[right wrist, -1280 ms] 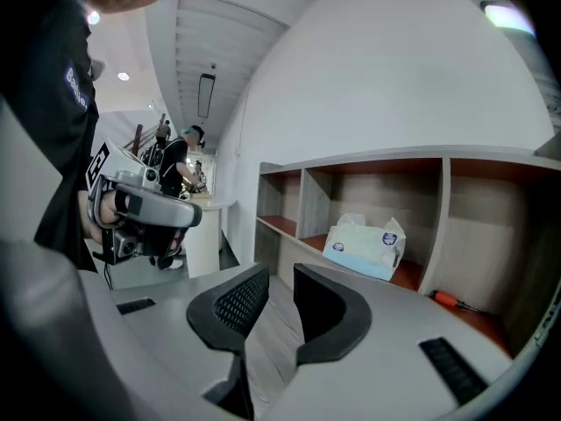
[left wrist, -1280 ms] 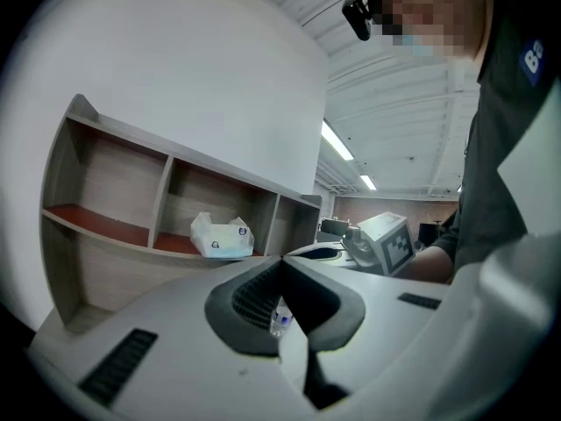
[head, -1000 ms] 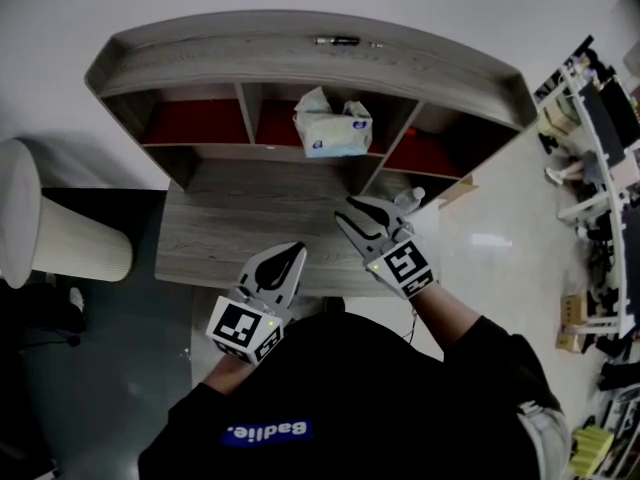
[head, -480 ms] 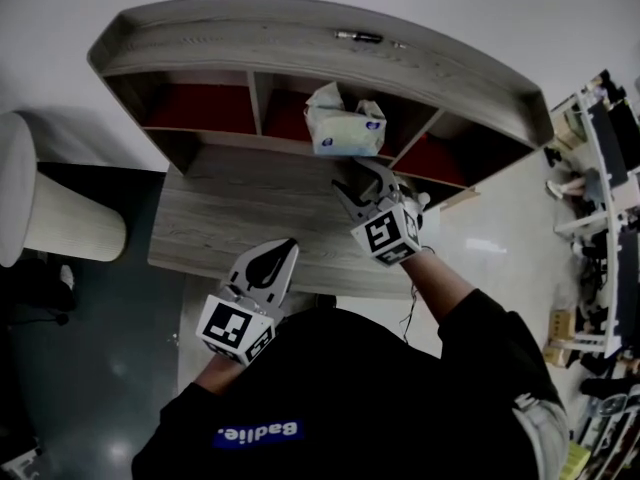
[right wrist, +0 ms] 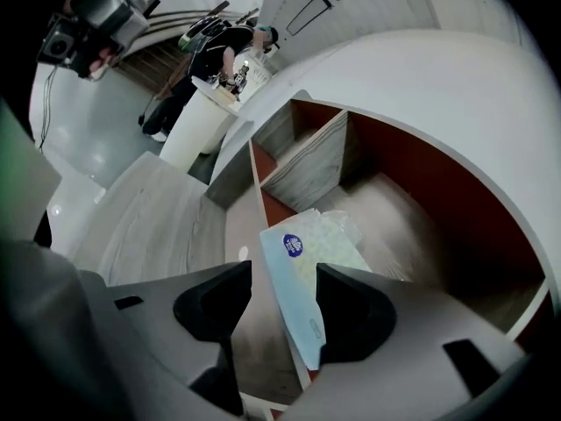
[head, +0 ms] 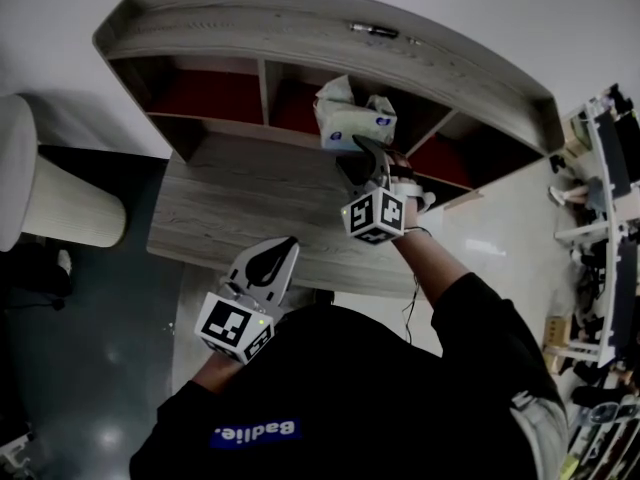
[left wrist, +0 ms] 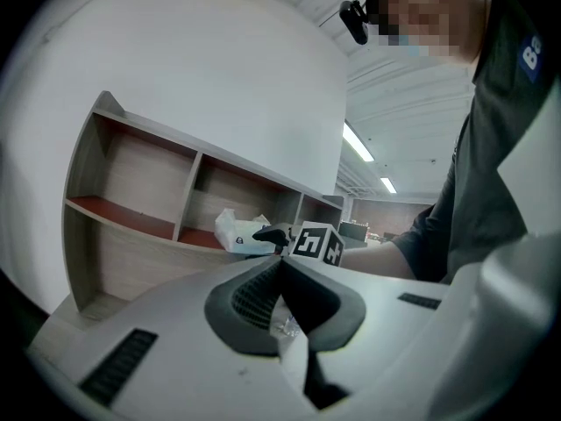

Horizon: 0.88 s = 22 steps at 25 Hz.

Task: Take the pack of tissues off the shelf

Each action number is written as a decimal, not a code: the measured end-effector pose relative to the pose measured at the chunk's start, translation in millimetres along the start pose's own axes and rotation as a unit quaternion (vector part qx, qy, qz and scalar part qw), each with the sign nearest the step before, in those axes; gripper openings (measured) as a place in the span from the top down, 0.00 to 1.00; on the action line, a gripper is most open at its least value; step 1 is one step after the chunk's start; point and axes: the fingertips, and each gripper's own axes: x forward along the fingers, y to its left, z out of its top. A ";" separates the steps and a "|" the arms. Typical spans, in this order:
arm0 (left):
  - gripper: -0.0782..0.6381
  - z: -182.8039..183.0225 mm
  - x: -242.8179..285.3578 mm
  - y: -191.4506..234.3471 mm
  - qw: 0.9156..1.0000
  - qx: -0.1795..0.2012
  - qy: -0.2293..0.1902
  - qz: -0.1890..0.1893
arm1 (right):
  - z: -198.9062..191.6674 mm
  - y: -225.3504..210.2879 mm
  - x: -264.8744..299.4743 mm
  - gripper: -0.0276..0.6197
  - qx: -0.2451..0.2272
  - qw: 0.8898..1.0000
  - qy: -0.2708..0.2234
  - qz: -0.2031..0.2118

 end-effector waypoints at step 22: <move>0.89 -6.3 -29.5 5.1 1.000 -0.012 0.003 0.009 | -10.3 -4.2 21.4 0.86 -0.058 0.994 0.070 -0.052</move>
